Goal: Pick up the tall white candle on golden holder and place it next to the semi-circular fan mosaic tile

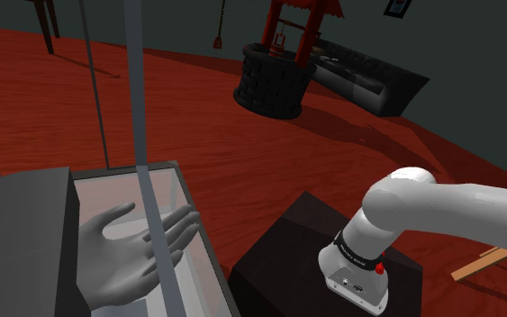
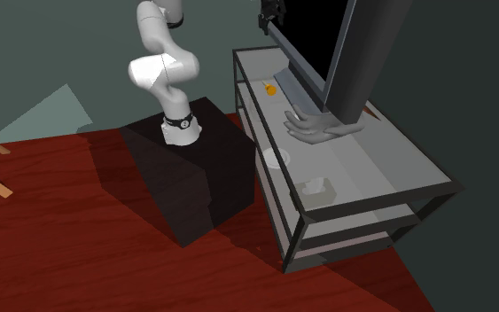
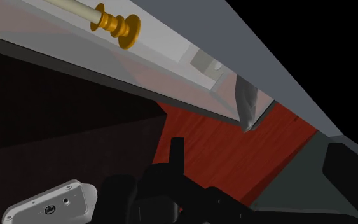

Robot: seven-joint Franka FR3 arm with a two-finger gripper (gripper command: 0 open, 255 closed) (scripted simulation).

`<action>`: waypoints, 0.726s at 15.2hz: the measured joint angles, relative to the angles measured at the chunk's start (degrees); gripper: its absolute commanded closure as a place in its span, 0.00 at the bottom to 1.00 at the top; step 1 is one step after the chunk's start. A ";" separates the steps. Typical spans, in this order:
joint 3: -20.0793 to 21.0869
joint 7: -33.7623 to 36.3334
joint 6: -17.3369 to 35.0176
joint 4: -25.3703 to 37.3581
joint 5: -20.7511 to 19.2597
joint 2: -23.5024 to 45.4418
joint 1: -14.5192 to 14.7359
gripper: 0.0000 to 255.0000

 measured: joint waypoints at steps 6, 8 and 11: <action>1.04 0.54 0.20 -0.13 0.20 1.32 -0.24 1.00; 1.03 0.64 -0.01 0.00 0.77 1.44 -0.31 1.00; 1.10 0.68 -0.68 0.40 0.94 1.49 -0.56 1.00</action>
